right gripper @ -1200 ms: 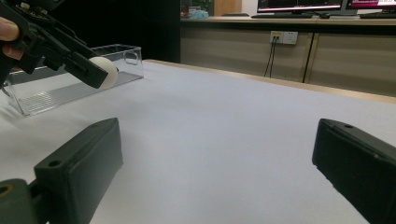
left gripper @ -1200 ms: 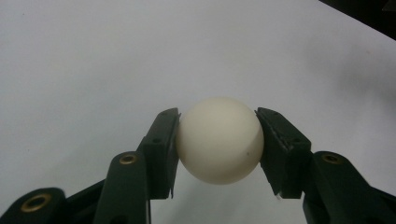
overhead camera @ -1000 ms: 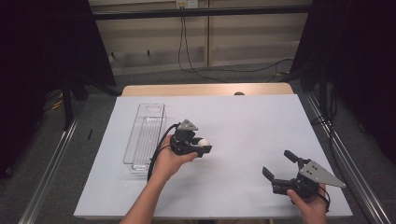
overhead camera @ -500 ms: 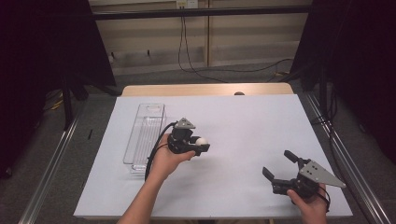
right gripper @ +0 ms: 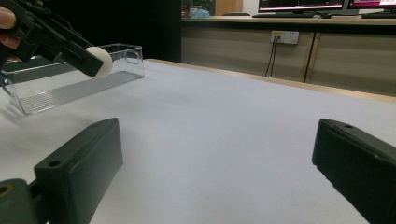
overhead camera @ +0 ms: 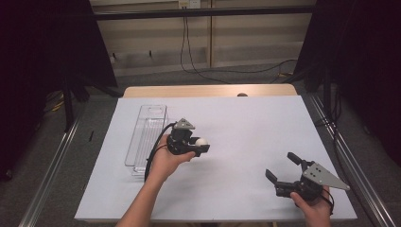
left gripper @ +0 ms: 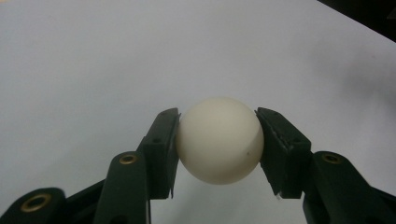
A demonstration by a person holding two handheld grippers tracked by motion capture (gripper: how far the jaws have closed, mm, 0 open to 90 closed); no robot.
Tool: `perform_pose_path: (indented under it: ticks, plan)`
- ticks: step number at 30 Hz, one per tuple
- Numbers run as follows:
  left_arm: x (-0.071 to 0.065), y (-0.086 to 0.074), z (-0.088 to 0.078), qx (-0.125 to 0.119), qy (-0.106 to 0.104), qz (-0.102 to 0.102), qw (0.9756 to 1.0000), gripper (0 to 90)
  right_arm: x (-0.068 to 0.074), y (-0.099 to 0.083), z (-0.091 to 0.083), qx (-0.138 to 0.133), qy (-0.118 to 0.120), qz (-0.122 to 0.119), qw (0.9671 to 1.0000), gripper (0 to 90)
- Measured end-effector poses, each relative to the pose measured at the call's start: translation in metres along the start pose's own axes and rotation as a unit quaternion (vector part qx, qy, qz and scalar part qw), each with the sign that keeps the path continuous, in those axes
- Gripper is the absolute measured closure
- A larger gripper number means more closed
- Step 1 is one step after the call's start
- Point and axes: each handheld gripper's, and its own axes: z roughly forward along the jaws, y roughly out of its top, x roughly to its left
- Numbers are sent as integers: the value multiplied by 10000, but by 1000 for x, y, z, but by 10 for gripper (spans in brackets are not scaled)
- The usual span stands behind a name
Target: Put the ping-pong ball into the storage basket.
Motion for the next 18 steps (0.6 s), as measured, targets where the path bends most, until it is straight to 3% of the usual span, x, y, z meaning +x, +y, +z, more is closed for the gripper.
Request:
perform_pose_path:
  ticks: [9,18]
  plan:
    - [1,0,-3,-61,-44,-32,10000,511,0,0,0,1,-6,-4,10000,14]
    - [3,1,-8,-12,52,-10,10000,511,0,0,0,-7,-28,8,10000,14]
